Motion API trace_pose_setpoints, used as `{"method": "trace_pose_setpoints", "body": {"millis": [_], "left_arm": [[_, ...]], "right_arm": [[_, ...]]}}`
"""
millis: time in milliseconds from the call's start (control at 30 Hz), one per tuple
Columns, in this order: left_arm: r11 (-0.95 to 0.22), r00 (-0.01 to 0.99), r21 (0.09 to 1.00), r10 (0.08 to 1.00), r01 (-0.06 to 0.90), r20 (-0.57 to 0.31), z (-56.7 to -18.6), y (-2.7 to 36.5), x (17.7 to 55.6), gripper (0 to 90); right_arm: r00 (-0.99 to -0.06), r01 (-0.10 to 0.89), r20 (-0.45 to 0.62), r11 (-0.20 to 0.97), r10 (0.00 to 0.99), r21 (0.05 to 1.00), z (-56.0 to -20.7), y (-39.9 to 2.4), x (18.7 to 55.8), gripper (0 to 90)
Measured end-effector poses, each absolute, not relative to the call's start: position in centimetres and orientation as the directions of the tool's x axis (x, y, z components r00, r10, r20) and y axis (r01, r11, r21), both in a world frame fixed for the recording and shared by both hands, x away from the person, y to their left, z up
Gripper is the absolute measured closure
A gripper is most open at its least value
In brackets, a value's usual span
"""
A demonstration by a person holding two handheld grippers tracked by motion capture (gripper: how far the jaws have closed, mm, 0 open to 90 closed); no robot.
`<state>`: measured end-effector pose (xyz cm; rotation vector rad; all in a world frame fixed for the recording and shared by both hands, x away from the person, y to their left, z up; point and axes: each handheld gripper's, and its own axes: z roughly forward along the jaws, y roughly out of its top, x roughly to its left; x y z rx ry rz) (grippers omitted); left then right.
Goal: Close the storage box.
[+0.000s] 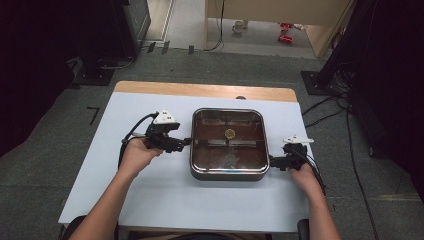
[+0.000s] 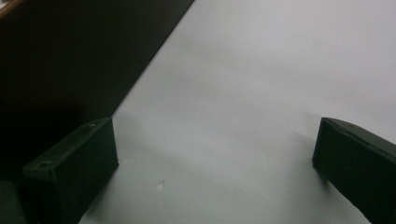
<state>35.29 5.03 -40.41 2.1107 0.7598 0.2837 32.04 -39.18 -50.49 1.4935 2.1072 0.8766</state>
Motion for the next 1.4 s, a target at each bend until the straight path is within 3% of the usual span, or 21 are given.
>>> {"method": "trace_pose_setpoints", "body": {"millis": [733,867,1400], "left_arm": [[-0.482,0.772,0.771,0.636,0.415,-0.018,-44.8,9.6,33.6,24.8],[-0.472,0.753,0.76,0.657,0.447,-0.035,-45.6,10.0,34.0,21.8],[-0.492,0.709,0.686,0.704,0.536,-0.049,-48.8,10.5,36.3,23.8]], "right_arm": [[-0.341,0.681,0.026,0.228,0.94,0.696,-50.5,-39.2,32.0,0.0],[-0.341,0.681,0.026,0.228,0.94,0.696,-50.5,-39.2,32.0,0.0],[-0.341,0.682,0.027,0.228,0.94,0.695,-50.5,-39.2,32.0,0.0]]}}
